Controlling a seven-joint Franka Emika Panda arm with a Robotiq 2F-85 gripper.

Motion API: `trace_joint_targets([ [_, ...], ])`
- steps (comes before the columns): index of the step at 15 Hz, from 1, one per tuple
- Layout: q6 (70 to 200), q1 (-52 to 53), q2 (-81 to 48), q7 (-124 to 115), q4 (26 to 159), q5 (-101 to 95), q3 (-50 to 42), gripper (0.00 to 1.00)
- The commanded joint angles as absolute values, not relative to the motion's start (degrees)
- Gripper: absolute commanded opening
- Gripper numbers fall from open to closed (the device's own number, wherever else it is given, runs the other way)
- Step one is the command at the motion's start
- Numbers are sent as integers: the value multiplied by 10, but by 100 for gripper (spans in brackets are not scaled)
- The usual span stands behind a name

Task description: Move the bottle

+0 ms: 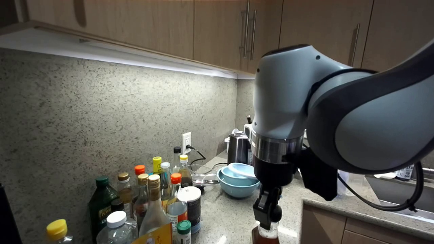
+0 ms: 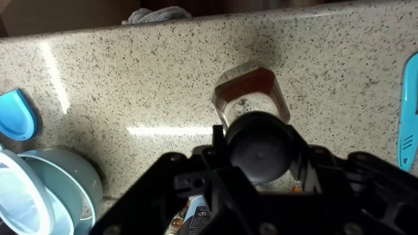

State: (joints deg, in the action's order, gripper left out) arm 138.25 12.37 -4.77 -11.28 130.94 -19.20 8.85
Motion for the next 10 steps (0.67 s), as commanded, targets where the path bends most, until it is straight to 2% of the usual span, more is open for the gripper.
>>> trace_joint_targets([
  [1, 1395, 122, -46, -105, 1312, -185, 94, 21],
  [10, 1416, 120, -73, -80, 1311, -98, 99, 21],
])
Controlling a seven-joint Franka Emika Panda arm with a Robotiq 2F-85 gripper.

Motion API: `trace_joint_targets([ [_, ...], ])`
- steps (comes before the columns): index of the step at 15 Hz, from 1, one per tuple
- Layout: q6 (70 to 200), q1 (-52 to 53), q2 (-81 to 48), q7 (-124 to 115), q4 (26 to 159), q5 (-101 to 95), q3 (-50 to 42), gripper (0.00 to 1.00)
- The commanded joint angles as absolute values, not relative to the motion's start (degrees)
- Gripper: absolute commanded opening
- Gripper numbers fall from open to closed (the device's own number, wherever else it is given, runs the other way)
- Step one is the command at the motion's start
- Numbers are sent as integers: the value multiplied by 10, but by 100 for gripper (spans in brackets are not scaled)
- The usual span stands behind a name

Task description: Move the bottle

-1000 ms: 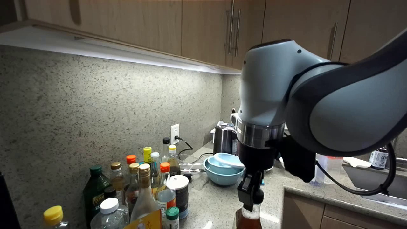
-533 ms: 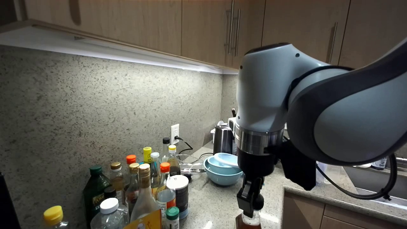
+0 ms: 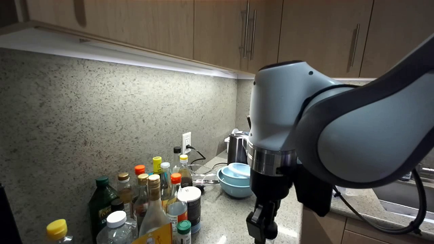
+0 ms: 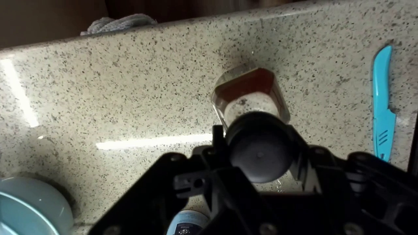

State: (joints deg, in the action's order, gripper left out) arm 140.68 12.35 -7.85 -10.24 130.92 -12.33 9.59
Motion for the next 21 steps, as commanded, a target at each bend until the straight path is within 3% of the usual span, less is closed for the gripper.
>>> trace_joint_targets([
  [1, 1418, 120, -74, -81, 1311, -98, 98, 21],
  [21, 1436, 121, -159, -117, 1230, -123, 43, 21],
])
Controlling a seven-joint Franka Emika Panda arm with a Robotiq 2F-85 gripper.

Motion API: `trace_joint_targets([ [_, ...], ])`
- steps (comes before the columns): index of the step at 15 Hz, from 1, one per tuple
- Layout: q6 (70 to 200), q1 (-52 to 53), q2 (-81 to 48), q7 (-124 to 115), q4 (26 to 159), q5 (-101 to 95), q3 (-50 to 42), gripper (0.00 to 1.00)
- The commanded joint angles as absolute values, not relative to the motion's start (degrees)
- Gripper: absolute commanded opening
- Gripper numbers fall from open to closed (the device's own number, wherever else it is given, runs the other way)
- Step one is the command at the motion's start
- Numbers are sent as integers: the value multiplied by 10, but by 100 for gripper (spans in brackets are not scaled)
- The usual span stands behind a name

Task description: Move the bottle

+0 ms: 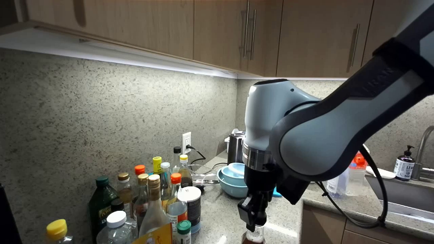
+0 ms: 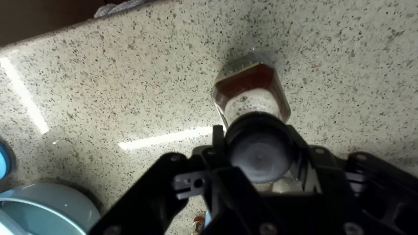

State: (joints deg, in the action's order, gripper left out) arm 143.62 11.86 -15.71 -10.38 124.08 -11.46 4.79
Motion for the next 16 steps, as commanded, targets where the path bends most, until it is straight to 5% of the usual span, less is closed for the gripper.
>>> trace_joint_targets([
  [1, 1437, 125, -161, -130, 1227, -133, 38, 21],
  [2, 1429, 126, -162, -129, 1223, -136, 37, 71],
  [8, 1431, 129, -165, -135, 1214, -144, 34, 98],
  [16, 1430, 131, -167, -133, 1209, -144, 36, 100],
])
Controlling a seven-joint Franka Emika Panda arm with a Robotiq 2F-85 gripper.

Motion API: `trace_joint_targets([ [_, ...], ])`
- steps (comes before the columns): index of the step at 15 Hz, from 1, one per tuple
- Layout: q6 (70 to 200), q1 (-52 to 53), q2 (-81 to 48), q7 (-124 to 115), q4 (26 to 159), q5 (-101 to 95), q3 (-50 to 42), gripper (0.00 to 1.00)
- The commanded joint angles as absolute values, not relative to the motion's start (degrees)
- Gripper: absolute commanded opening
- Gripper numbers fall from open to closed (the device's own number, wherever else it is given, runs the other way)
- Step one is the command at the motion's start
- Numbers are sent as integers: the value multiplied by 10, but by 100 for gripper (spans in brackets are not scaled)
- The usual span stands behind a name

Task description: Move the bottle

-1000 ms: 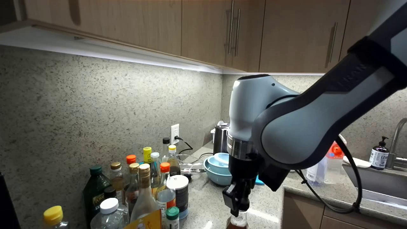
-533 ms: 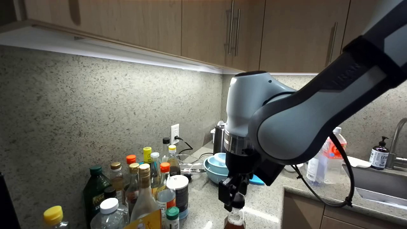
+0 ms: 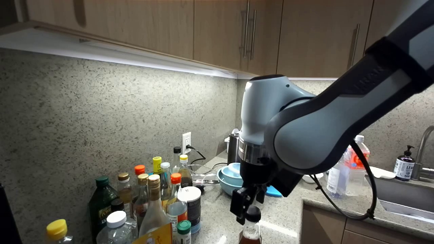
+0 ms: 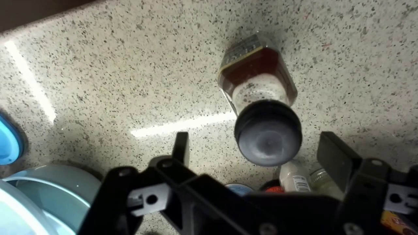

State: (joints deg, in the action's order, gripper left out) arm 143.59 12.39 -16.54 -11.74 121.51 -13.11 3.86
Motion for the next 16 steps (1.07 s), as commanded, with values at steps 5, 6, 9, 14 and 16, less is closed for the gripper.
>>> trace_joint_targets([
  [5, 1440, 140, -167, -153, 1206, -161, 29, 100],
  [6, 1434, 128, -165, -124, 1209, -140, 39, 100],
  [9, 1434, 130, -165, -131, 1206, -146, 38, 100],
  [14, 1434, 130, -165, -131, 1206, -147, 37, 100],
  [16, 1434, 130, -165, -131, 1206, -147, 37, 100],
])
